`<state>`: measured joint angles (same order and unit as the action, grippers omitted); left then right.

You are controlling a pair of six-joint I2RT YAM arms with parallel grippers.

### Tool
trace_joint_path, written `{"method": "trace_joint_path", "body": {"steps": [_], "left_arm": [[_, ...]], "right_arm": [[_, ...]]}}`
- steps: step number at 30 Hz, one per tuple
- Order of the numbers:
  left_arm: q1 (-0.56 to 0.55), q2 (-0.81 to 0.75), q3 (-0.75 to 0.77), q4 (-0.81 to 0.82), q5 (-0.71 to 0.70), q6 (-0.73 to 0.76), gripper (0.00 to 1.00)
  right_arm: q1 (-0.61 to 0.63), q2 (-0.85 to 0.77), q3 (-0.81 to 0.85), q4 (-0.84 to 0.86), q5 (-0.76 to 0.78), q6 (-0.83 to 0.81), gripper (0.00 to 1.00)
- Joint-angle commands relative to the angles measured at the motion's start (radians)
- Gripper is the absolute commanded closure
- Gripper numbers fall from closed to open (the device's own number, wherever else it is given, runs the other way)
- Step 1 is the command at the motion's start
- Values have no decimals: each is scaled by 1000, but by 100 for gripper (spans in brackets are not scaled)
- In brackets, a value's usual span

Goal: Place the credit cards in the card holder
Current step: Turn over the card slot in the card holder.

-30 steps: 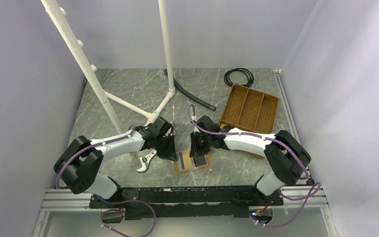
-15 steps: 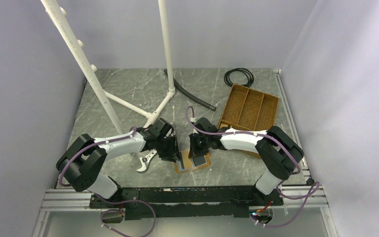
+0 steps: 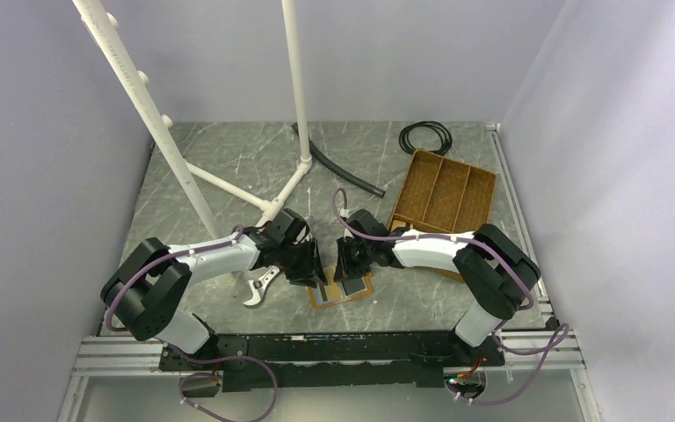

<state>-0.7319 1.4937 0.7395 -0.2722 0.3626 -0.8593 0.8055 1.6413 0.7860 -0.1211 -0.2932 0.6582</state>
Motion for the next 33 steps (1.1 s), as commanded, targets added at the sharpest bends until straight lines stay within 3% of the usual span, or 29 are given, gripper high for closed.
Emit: {"method": "trace_joint_path", "body": {"steps": [1, 11, 14, 18, 21, 33], "left_arm": [[2, -4, 26, 47, 28, -9, 57], [0, -15, -32, 374, 147, -126, 52], [-1, -52, -11, 289, 107, -104, 50], [0, -135, -17, 74, -6, -99, 39], [0, -208, -44, 8, -51, -116, 31], [0, -104, -88, 106, 15, -154, 25]], "right_arm": [[2, 18, -26, 12, 27, 4, 100], [-19, -10, -81, 113, -82, 79, 100], [-31, -42, -97, 117, -81, 91, 100], [-42, -44, -100, 108, -76, 76, 100], [-45, -28, -98, 114, -83, 72, 100], [-48, -28, -96, 107, -77, 64, 100]]}}
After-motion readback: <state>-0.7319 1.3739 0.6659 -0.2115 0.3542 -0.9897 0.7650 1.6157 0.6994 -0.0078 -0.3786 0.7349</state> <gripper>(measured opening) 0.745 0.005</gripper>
